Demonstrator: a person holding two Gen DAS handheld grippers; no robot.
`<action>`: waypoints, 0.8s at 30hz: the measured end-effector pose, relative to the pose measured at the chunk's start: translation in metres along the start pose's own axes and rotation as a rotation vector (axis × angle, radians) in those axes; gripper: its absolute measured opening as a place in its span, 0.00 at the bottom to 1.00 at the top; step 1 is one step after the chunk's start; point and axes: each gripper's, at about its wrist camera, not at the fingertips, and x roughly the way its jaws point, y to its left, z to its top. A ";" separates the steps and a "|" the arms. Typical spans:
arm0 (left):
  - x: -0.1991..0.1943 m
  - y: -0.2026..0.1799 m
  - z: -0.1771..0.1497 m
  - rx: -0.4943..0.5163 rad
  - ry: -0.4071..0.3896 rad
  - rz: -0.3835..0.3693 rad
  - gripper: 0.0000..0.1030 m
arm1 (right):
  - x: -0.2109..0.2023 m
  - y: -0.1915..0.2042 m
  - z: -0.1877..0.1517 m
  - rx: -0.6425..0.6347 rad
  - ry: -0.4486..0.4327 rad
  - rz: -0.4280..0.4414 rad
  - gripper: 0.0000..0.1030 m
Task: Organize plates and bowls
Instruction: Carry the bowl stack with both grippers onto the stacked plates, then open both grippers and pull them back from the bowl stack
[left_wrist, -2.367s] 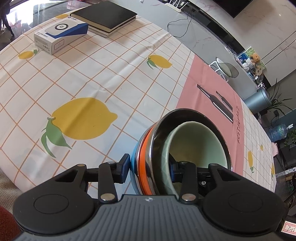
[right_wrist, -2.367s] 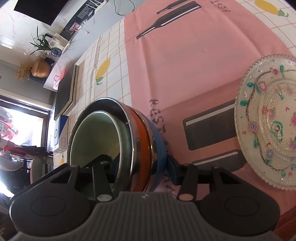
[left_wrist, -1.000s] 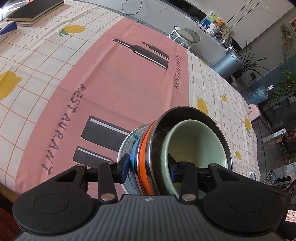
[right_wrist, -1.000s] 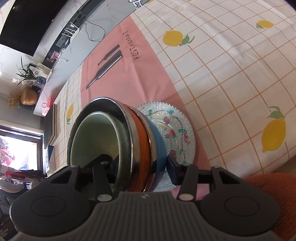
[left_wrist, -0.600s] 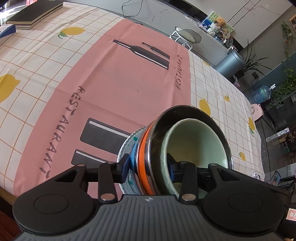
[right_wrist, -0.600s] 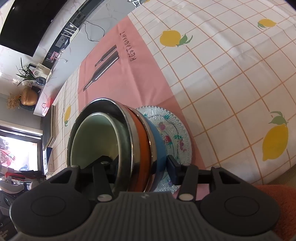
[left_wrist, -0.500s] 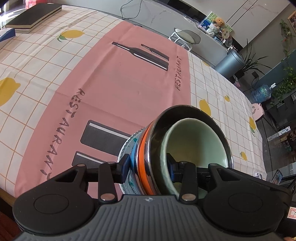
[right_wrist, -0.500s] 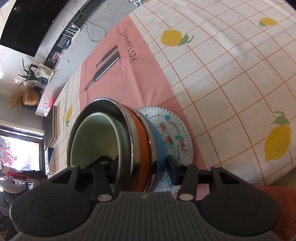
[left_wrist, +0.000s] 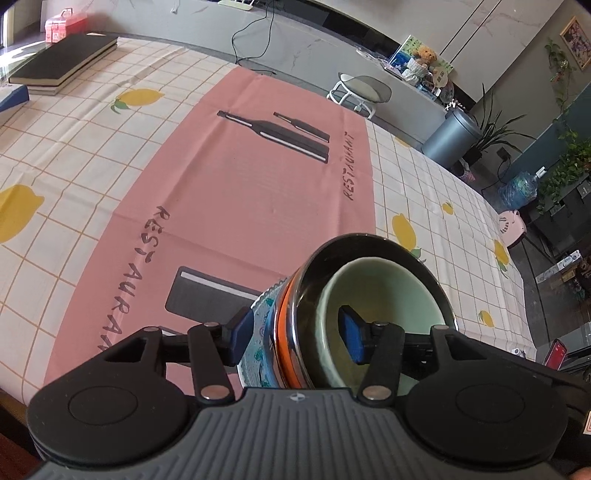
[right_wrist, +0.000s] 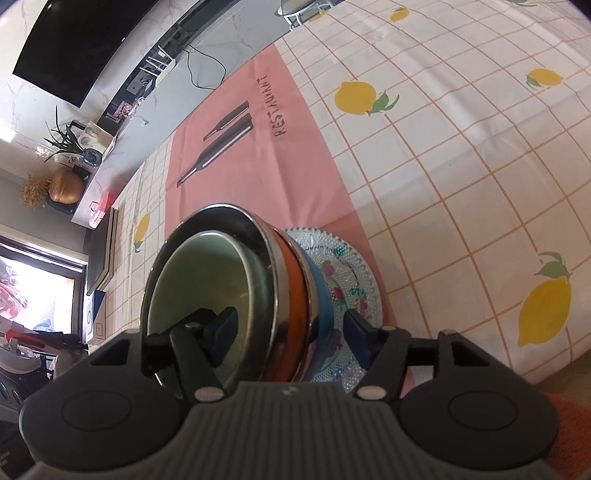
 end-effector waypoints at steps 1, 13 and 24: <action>-0.003 0.000 0.001 0.004 -0.005 -0.005 0.60 | -0.002 0.000 0.001 -0.004 -0.003 -0.006 0.63; -0.077 -0.006 0.001 0.205 -0.191 -0.027 0.63 | -0.056 0.046 -0.017 -0.293 -0.210 -0.099 0.69; -0.155 -0.003 -0.037 0.505 -0.424 0.028 0.63 | -0.113 0.093 -0.088 -0.605 -0.430 -0.161 0.79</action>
